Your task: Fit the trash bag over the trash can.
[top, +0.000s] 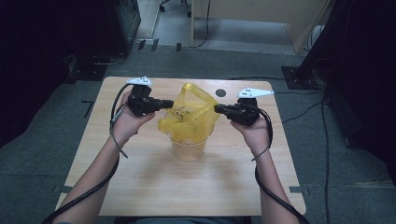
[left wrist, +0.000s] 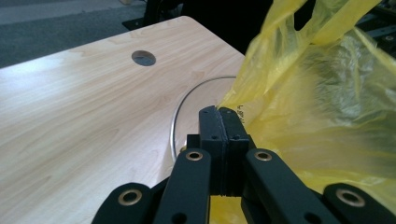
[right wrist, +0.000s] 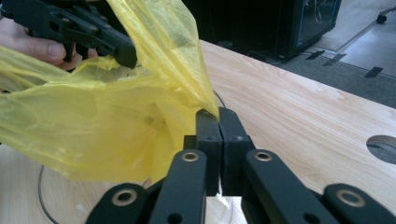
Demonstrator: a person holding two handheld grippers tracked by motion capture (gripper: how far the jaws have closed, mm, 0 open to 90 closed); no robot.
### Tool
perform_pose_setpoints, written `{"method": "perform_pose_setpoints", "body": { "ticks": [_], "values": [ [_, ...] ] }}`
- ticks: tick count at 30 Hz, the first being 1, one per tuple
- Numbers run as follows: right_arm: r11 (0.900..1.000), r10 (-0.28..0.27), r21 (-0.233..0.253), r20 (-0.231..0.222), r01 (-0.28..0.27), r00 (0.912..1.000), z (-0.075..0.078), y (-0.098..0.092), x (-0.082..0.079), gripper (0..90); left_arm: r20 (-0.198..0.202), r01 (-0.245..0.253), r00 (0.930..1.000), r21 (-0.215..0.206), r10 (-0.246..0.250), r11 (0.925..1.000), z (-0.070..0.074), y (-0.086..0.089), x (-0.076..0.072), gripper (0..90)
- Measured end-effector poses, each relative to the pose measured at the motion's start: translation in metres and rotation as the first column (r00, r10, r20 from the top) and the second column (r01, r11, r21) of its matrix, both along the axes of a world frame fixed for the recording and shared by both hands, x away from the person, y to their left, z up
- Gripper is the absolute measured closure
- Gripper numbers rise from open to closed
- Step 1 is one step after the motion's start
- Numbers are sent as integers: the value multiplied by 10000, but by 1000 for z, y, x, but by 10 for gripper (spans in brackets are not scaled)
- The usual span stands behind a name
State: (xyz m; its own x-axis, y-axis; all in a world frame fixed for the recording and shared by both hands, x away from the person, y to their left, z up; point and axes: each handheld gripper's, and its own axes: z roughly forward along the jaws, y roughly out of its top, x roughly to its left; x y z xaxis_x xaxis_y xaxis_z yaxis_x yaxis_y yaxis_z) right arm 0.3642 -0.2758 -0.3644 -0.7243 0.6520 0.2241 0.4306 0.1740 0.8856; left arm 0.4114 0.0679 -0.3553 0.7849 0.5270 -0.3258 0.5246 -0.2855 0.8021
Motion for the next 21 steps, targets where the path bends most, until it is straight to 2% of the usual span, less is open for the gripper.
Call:
{"method": "perform_pose_setpoints", "body": {
  "ticks": [2,7,10,13,17,21],
  "values": [
    [9999,69,115,-55,-68,10000,-1,1,1,820,-75,-38,10000,-87,38,10000,-1,-2,0,900],
    [9998,217,-51,-32,-217,9998,-2,6,2,652,-359,-179,9992,-261,169,9995,-4,-9,-1,882],
    [9995,292,69,-50,-292,9996,1,7,1,632,-366,-309,9989,-129,304,9994,-6,-10,-1,878],
    [9994,305,138,57,-306,9995,7,7,-2,570,-396,-386,9985,-158,380,9991,-7,-10,-1,876],
    [9989,351,291,236,-358,9991,18,9,-7,580,-495,-408,9980,-301,393,9987,-5,-13,-2,852],
    [9993,169,334,490,-186,9987,26,13,-12,571,-187,-325,9993,-94,323,9994,-1,-18,-7,852]
  ]
}}
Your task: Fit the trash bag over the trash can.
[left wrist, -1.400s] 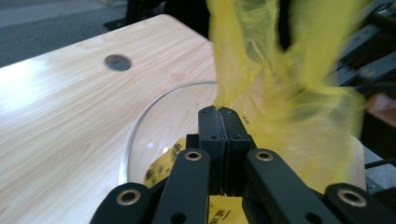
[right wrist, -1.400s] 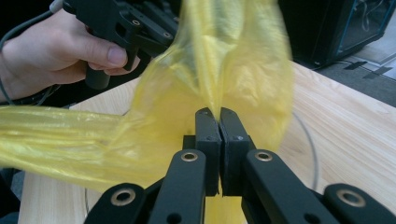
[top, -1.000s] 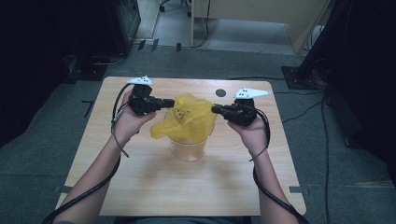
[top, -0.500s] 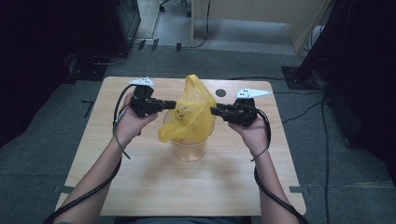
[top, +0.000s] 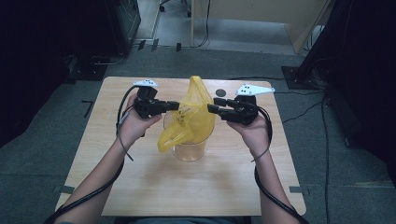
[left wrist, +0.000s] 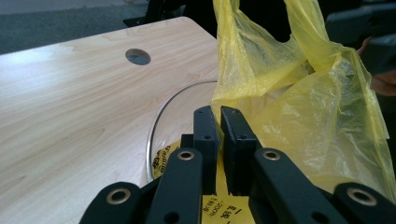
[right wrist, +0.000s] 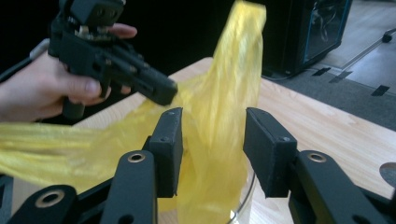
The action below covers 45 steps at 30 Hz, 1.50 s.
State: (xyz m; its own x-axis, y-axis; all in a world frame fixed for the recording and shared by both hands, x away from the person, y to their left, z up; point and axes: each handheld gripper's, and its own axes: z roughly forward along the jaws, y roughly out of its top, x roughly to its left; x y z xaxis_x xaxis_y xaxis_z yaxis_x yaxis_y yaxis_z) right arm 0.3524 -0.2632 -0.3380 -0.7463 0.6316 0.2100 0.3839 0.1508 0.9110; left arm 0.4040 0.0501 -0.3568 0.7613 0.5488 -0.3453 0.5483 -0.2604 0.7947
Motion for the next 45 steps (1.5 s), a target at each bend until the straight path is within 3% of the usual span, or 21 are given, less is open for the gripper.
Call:
{"method": "perform_pose_setpoints", "body": {
  "ticks": [3,8,13,16,20,25,30,36,45],
  "values": [
    [9998,-92,202,28,91,10000,7,2,-4,560,96,114,9999,127,-116,9999,2,-3,-3,854],
    [9996,95,260,513,-108,9986,18,14,-11,586,144,390,9991,345,-395,9986,3,-11,-8,861],
    [9987,275,412,773,-308,9966,17,32,-15,638,230,635,9976,487,-647,9968,4,-20,-14,864],
    [9991,402,143,590,-411,9974,8,45,-13,655,242,783,9965,509,-796,9956,5,-22,-16,865],
    [9983,354,-468,-93,-358,9993,-10,53,-6,654,231,919,9954,314,-927,9953,9,-21,-18,878],
    [9952,249,-926,-586,-302,9980,-21,53,0,581,412,741,9963,189,-748,9971,14,-13,-17,884],
    [9919,156,-1252,-574,-227,9982,-19,50,0,501,333,492,9982,100,-496,9987,14,-3,-14,886],
    [9844,-318,-1745,-571,214,9979,-21,42,3,406,233,265,9994,46,-266,9996,12,8,-10,888],
    [9774,-931,-1954,-534,810,9942,-25,28,7,375,46,288,9996,175,-289,9994,5,18,-10,888]
  ]
}}
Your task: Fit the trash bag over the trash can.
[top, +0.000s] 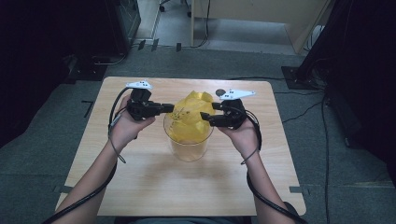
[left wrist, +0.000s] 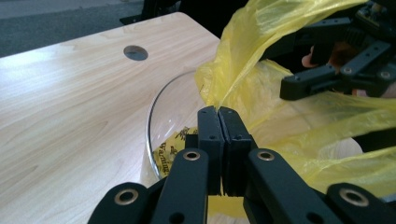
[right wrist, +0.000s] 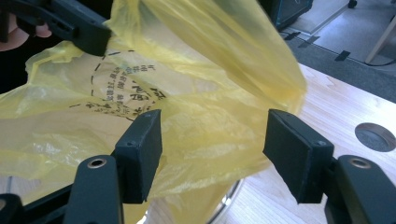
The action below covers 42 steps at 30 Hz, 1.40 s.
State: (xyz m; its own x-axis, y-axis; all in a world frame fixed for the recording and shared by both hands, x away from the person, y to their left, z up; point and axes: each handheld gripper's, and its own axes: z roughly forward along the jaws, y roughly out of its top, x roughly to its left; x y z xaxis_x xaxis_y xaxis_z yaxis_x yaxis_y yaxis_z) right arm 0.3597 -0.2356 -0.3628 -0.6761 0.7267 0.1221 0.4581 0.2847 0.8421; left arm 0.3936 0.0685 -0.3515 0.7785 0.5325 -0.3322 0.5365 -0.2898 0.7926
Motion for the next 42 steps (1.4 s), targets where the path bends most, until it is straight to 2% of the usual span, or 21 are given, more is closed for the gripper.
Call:
{"method": "perform_pose_setpoints", "body": {
  "ticks": [3,8,11,16,19,22,25,26,28,31,35,38,42],
  "values": [
    [10000,14,38,77,-14,10000,-1,-1,0,381,-113,10,9999,-105,-11,9999,-2,0,0,884],
    [9997,-115,215,322,108,9994,2,0,-1,360,-9,132,9999,-21,-132,9999,-3,-5,-2,881],
    [9991,-331,268,251,324,9991,-2,-5,2,356,-119,111,9999,-154,-112,9998,-3,-3,-2,881],
    [9967,-503,629,-102,508,9987,-6,-11,5,368,-66,1,10000,-256,-3,9997,-2,2,-5,880],
    [9932,-183,1149,-199,204,9996,-6,-11,5,509,-100,65,9999,-337,-69,9994,-3,1,-5,879],
    [9909,86,1346,-183,-61,9998,-4,-6,2,733,-111,215,9997,-380,-220,9990,-4,-2,-7,880],
    [9926,202,1204,-476,-144,9987,-3,-5,0,890,-48,150,9999,-355,-152,9993,-3,0,-7,881],
    [9931,206,1167,-594,-135,9980,-3,-6,0,900,-54,83,9999,-374,-85,9993,-2,2,-6,882],
    [9942,142,1074,-793,-56,9967,-3,-10,1,900,-29,-61,10000,-344,60,9994,-1,7,-5,885],
    [9962,-80,859,-826,151,9966,0,-18,-1,900,102,-268,9996,-215,270,9994,-1,16,-5,888],
    [9974,-324,618,-774,373,9965,3,-33,0,900,-130,-586,9982,-337,582,9977,-5,28,0,891],
    [9967,-422,651,-896,481,9951,1,-42,2,900,-252,-667,9975,-334,659,9972,-9,34,3,893],
    [9951,-984,-201,-766,971,9922,-1,-52,2,900,-364,-797,9962,-211,789,9966,-14,40,7,898]
  ]
}}
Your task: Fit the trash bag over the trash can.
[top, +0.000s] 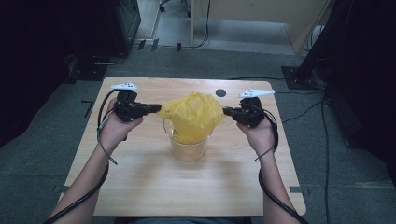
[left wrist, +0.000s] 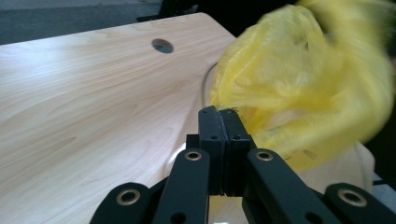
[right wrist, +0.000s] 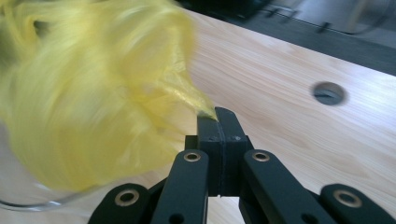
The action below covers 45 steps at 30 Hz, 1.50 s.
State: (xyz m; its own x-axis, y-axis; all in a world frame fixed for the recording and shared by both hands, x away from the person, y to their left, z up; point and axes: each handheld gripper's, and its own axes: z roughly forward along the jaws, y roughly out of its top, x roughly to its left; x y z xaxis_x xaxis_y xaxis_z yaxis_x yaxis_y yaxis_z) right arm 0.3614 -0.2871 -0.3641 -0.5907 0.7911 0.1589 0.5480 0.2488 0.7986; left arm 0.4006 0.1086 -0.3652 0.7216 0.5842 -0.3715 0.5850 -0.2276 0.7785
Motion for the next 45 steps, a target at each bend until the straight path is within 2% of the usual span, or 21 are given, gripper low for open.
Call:
{"method": "perform_pose_setpoints", "body": {
  "ticks": [1,2,3,4,6,7,8,11,12,16,20,24,27,29,31,33,37,38,40,43,45],
  "values": [
    [9992,-195,-357,86,198,9998,0,-1,0,900,-52,-66,10000,-2,66,10000,-2,1,1,898],
    [9963,-309,-796,142,319,9994,-1,-2,0,900,15,-177,9998,213,176,9996,-3,0,2,898],
    [9938,-326,-1053,217,347,9992,-2,-1,0,900,178,-170,9997,503,161,9986,-4,-1,1,898],
    [9943,-247,-1033,297,277,9993,-2,1,0,900,284,-167,9995,602,150,9980,-5,-3,1,896],
    [9987,185,-479,462,-163,9988,-2,3,0,835,398,-56,9992,353,42,9994,-6,-5,1,878],
    [9993,352,-124,444,-347,9984,-2,3,0,789,631,70,9980,227,-85,9997,-5,-6,1,835],
    [9988,491,17,481,-492,9976,-1,5,1,756,1058,188,9942,149,-202,9997,-4,-6,0,784],
    [9966,819,33,801,-824,9934,1,7,0,626,1630,434,9856,151,-453,9989,-2,-8,-2,705],
    [9962,845,130,854,-859,9928,2,7,-1,617,1826,533,9817,124,-547,9985,-1,-9,-3,690],
    [9931,913,646,998,-980,9908,6,7,-2,538,1924,730,9784,178,-750,9972,0,-11,-3,670],
    [9885,1062,945,1240,-1183,9866,12,7,-4,545,1990,833,9767,-102,-796,9965,4,-9,-2,658],
    [9824,1235,1190,1660,-1442,9784,21,8,-8,687,2464,783,9665,-184,-714,9968,13,-6,-2,657],
    [9828,1081,1249,2085,-1361,9720,28,9,-11,715,2687,795,9609,-370,-667,9961,21,-5,-3,681],
    [9815,982,1366,2444,-1345,9647,33,10,-13,715,2817,886,9565,-339,-755,9955,27,-6,-5,705],
    [9776,1016,1498,2781,-1476,9552,38,12,-15,715,2797,1059,9557,-361,-917,9937,33,-10,-8,743],
    [9735,1171,1546,2952,-1683,9482,43,15,-16,718,2779,1291,9534,-242,-1173,9913,37,-16,-10,773],
    [9707,1562,1300,2975,-2020,9418,46,28,-17,747,2984,1757,9380,288,-1762,9840,35,-29,-9,761],
    [9718,1659,1129,2952,-2068,9409,44,31,-16,756,2966,1830,9365,415,-1870,9822,32,-31,-7,747],
    [9743,1749,882,2844,-2074,9426,40,35,-14,762,2566,1987,9453,363,-2013,9794,28,-37,-3,733],
    [9692,2021,804,2818,-2329,9380,39,42,-13,761,2648,2196,9357,801,-2331,9723,25,-50,-1,688],
    [9656,2259,610,2841,-2527,9318,41,49,-12,747,2596,2179,9357,1072,-2389,9701,24,-56,0,659]
  ]
}}
